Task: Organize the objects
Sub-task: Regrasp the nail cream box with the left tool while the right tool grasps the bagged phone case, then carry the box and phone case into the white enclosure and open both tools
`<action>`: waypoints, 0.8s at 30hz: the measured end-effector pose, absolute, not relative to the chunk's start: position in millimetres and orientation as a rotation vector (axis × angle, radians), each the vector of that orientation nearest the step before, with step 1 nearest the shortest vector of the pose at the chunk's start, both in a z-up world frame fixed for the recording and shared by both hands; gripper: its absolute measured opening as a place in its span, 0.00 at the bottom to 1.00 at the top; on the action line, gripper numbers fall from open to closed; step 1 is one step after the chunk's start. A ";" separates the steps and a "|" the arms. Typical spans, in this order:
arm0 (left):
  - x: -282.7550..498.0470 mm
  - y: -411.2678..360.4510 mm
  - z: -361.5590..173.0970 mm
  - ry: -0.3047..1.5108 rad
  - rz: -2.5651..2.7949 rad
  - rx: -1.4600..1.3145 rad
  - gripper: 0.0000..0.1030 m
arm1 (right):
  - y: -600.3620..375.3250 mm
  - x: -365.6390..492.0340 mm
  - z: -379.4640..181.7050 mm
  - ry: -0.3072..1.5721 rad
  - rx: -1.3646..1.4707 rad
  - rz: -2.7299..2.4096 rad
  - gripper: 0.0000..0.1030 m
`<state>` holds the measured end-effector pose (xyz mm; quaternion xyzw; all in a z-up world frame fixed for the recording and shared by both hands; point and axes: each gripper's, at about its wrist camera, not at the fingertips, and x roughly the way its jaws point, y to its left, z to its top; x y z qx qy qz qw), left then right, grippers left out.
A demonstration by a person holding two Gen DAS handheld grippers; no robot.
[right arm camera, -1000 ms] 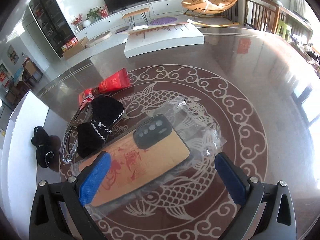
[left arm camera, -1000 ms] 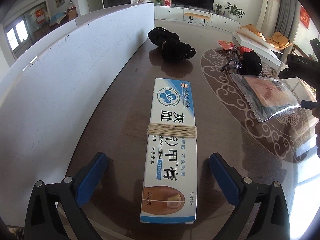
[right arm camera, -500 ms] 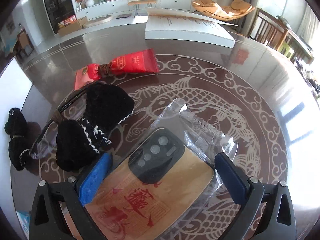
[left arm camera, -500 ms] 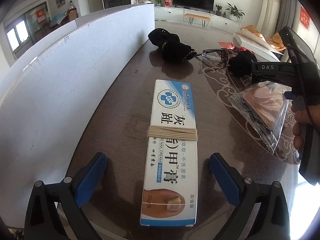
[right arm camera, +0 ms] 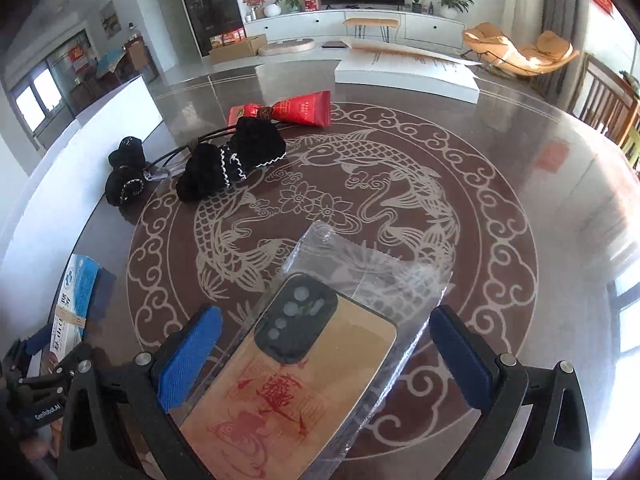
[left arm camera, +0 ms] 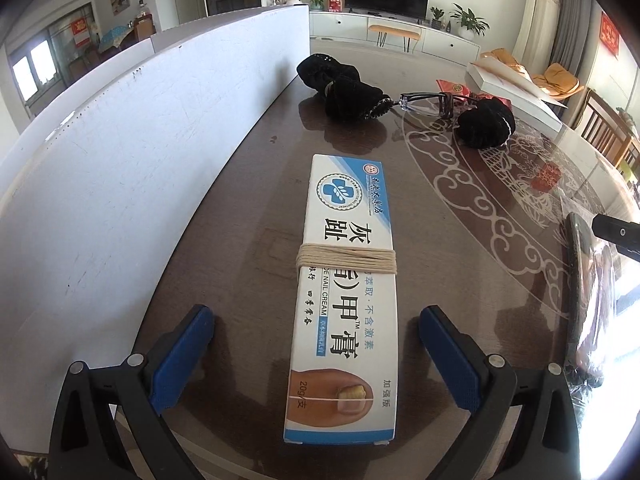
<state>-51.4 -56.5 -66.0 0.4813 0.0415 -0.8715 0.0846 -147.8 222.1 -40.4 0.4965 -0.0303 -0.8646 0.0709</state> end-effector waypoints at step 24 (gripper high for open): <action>-7.9 -82.6 -5.8 0.542 -2.939 1.085 0.39 | 179.9 -79.3 19.5 0.051 1.278 -2.598 0.76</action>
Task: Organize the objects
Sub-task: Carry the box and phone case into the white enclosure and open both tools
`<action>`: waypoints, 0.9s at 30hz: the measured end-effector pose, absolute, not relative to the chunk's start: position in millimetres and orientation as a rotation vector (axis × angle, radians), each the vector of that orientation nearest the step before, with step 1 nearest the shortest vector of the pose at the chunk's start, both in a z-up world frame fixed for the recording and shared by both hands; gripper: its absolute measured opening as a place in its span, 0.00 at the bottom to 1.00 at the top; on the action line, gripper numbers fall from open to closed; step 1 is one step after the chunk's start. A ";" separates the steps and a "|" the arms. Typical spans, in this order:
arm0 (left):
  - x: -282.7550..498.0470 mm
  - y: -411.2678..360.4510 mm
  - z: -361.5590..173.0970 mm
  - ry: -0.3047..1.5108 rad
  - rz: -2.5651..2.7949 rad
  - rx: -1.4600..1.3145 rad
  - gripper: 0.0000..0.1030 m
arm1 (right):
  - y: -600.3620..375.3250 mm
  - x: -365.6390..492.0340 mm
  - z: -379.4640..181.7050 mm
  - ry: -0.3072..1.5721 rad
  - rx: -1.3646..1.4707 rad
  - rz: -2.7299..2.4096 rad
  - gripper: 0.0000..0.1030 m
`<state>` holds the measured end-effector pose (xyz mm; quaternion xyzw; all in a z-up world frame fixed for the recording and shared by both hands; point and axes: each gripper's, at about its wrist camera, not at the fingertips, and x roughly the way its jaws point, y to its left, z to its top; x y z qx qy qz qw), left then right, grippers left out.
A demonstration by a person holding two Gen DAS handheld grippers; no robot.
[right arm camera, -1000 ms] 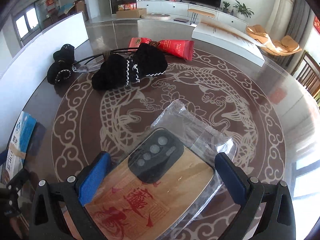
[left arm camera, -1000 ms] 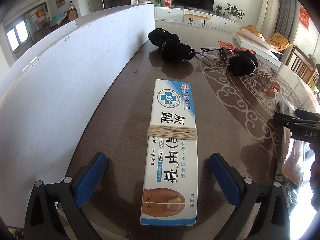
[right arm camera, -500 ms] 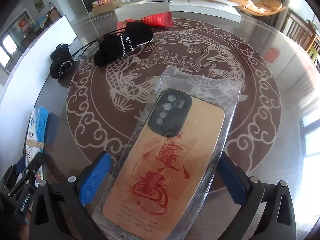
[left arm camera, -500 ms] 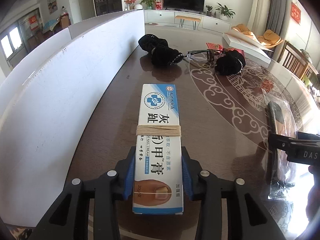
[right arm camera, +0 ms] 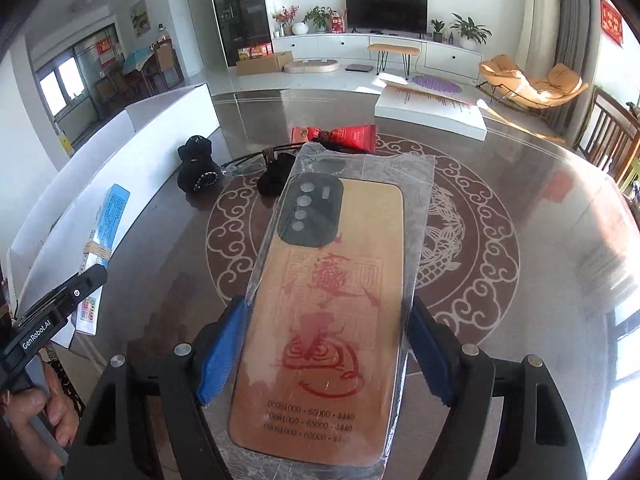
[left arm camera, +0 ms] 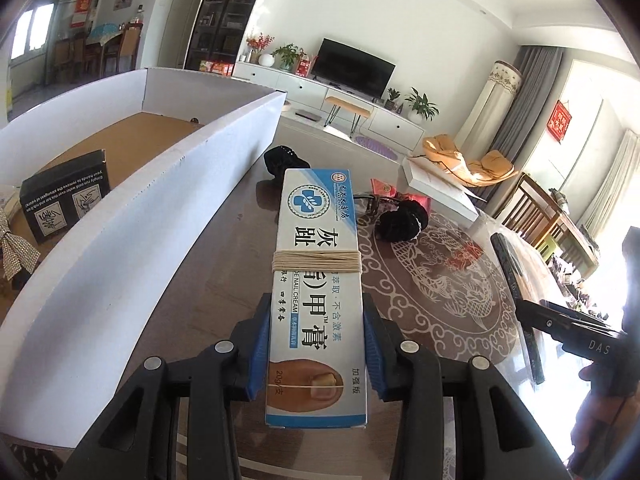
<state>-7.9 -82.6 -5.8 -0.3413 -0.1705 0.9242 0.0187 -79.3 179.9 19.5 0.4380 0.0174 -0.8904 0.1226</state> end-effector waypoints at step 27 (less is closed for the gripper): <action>-19.2 -313.2 18.8 -0.752 3.247 -1.522 0.96 | -202.9 -134.1 38.2 0.143 1.050 -2.127 0.87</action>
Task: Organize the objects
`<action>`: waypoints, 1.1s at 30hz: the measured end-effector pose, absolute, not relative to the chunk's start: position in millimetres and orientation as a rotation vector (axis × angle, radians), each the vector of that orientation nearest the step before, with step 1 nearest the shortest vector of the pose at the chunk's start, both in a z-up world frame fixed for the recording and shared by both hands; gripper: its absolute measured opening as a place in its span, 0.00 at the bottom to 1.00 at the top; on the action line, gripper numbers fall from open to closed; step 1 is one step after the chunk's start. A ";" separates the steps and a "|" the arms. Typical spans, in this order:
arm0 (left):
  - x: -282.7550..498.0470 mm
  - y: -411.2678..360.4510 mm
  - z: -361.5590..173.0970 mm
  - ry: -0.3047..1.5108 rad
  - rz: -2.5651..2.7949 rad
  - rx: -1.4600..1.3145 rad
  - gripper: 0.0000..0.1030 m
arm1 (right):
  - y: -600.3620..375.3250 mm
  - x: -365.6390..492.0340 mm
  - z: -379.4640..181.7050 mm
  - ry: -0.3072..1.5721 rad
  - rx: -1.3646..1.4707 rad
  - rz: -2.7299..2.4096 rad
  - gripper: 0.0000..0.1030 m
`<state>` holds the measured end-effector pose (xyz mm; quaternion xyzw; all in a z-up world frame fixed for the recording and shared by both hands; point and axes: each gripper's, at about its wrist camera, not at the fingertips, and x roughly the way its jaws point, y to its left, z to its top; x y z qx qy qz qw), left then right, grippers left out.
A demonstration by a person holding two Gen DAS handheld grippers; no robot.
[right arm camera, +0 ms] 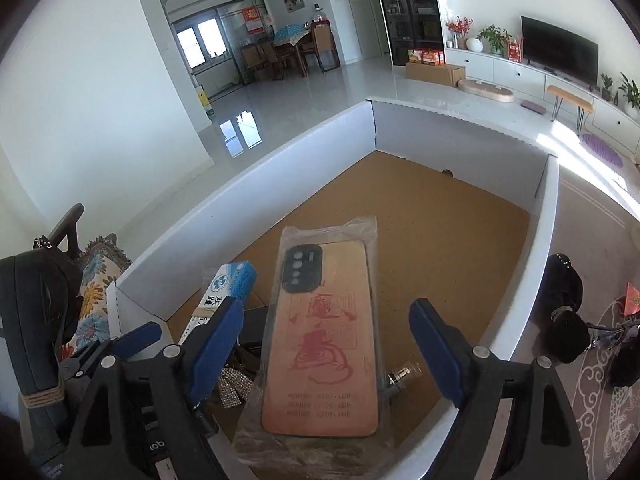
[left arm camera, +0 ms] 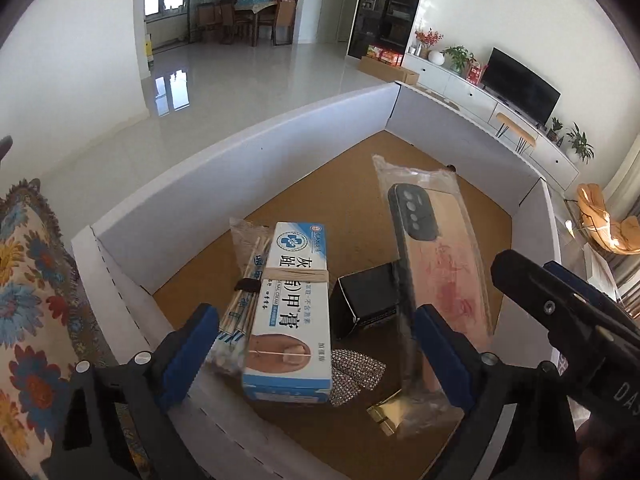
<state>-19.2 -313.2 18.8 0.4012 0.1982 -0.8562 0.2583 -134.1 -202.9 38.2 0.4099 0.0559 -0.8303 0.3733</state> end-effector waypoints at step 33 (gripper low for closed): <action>-9.7 60.8 -38.2 -0.271 -2.908 1.363 0.96 | 220.7 -69.9 -65.2 0.112 1.377 -2.734 1.00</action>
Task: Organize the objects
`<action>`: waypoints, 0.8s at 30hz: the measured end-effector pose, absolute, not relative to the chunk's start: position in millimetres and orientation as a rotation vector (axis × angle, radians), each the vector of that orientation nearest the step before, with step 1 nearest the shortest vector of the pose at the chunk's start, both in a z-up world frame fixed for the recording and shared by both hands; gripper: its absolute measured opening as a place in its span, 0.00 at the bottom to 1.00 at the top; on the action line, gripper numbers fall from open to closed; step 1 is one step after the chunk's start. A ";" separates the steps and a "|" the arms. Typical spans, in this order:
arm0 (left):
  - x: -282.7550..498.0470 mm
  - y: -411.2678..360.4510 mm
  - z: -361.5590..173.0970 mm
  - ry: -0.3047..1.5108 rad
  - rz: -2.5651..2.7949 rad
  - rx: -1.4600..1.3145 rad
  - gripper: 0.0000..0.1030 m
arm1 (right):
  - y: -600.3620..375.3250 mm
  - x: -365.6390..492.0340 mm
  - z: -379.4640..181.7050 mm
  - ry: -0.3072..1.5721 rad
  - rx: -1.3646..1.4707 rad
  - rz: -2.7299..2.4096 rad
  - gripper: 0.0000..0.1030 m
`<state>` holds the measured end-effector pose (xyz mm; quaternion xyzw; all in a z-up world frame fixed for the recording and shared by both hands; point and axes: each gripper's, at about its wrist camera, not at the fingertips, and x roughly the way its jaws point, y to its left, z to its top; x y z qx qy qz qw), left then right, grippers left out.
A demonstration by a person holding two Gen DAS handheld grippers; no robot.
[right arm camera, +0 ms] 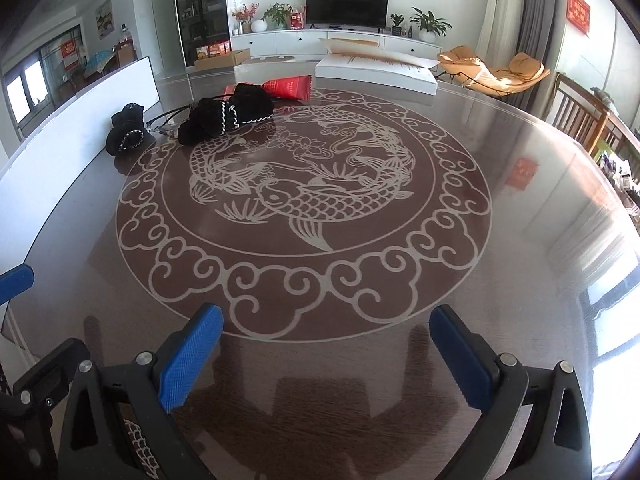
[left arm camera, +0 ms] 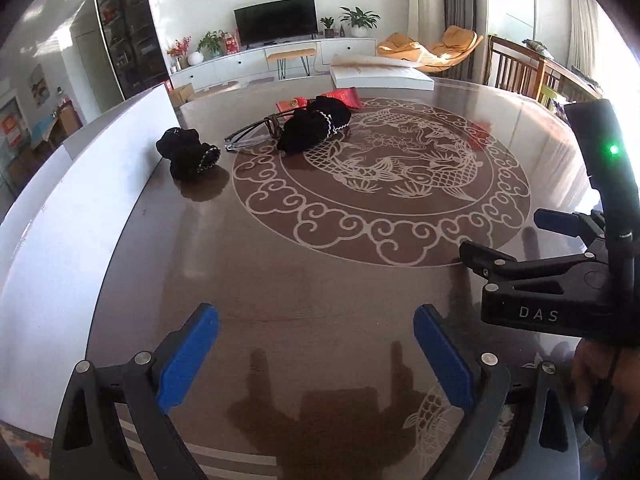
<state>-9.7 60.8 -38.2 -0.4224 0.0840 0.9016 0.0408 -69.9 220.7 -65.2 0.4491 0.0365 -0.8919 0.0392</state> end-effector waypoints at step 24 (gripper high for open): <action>-24.8 15.9 -59.0 0.049 2.810 -1.502 0.96 | 220.3 -71.5 -68.8 0.087 1.395 -2.717 1.00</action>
